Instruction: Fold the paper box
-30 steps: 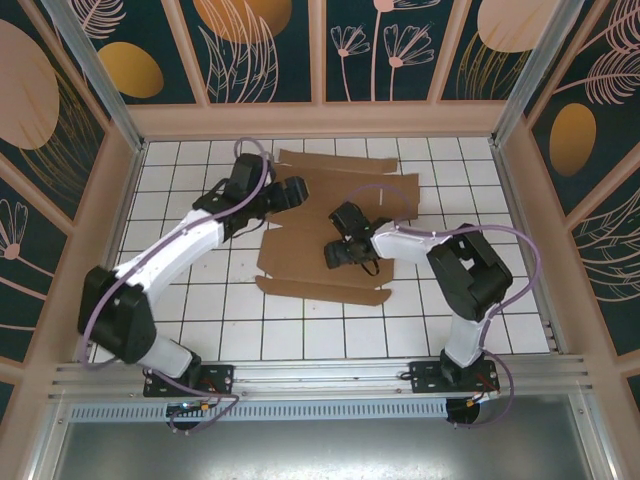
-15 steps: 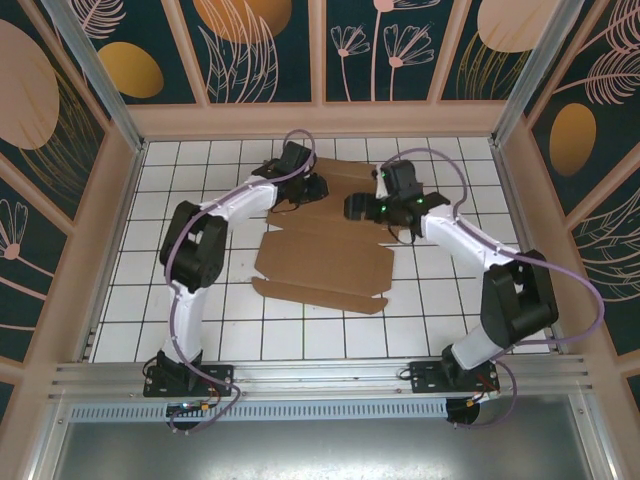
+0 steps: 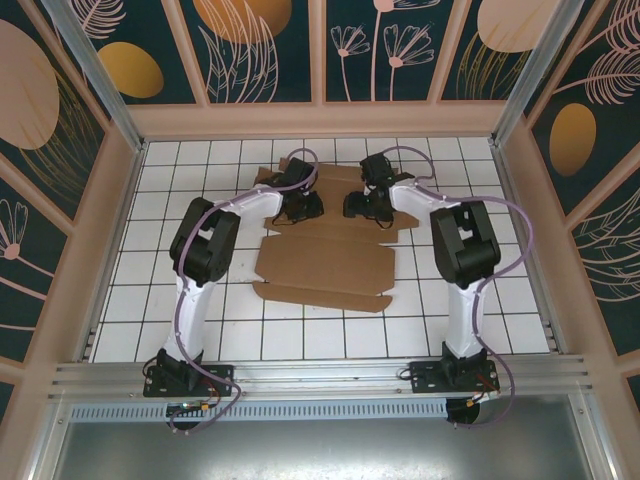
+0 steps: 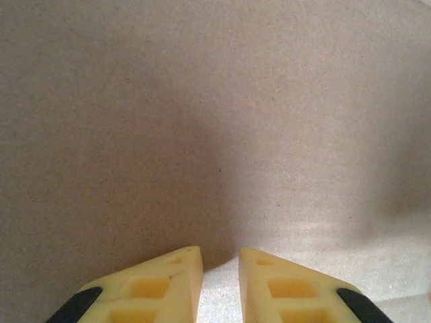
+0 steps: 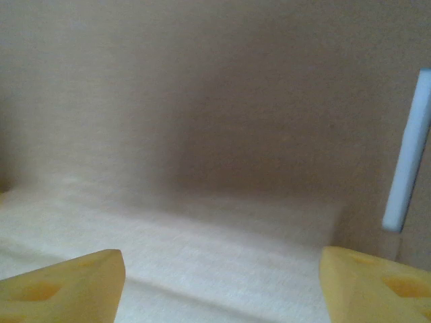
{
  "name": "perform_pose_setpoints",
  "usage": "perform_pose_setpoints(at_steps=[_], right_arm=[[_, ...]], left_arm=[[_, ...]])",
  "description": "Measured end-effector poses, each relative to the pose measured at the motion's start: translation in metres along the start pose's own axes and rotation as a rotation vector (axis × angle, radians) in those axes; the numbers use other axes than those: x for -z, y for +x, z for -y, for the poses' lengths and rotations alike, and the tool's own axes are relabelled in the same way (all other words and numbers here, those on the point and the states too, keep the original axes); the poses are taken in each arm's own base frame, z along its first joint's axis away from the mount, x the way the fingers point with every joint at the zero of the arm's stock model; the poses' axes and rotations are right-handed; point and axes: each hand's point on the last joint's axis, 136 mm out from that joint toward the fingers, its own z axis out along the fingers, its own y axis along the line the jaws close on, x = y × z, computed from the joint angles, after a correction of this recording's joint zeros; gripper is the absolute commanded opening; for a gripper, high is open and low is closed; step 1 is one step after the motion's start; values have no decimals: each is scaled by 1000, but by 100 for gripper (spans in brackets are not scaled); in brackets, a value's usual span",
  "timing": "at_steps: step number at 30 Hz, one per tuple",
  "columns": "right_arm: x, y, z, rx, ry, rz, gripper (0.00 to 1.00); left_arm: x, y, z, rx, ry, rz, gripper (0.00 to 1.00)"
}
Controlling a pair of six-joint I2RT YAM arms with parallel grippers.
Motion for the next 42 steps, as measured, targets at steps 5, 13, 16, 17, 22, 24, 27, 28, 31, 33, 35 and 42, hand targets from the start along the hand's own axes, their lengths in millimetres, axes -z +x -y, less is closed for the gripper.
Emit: perform_pose_setpoints(at_steps=[5, 13, 16, 17, 22, 24, 27, 28, 31, 33, 35, 42], right_arm=[[-9, -1, 6, 24, 43, -11, 68], [2, 45, -12, 63, 17, 4, 66], [11, 79, -36, 95, -25, -18, 66], [14, 90, -45, 107, -48, -27, 66], [23, 119, -79, 77, -186, -72, 67], [28, 122, -85, 47, -227, -92, 70], [42, 117, -91, 37, -269, -77, 77], [54, 109, -94, 40, -291, -42, 79], [97, 76, -96, 67, -357, 125, 81], [130, 45, -91, 103, -376, 255, 81], [145, 17, -89, 127, -371, 328, 82], [87, -25, -73, 228, -246, 265, 56]], left_arm=[[1, -3, -3, 5, -7, 8, 23], [-10, -36, -3, 9, -14, 6, 27], [-12, -39, 1, -3, -3, -4, 27], [-12, -38, 1, -6, 1, -10, 27], [-11, -33, 3, -25, 13, -35, 31], [-9, -34, 3, -36, 12, -29, 34], [1, -34, -4, -38, -19, -12, 39], [6, -32, -8, -34, -27, -11, 40], [38, -32, -20, 1, -26, 19, 45], [65, -35, -25, 39, -3, 58, 49], [86, -38, -30, 71, 21, 91, 50], [94, -14, -53, 136, 20, 61, 43]])
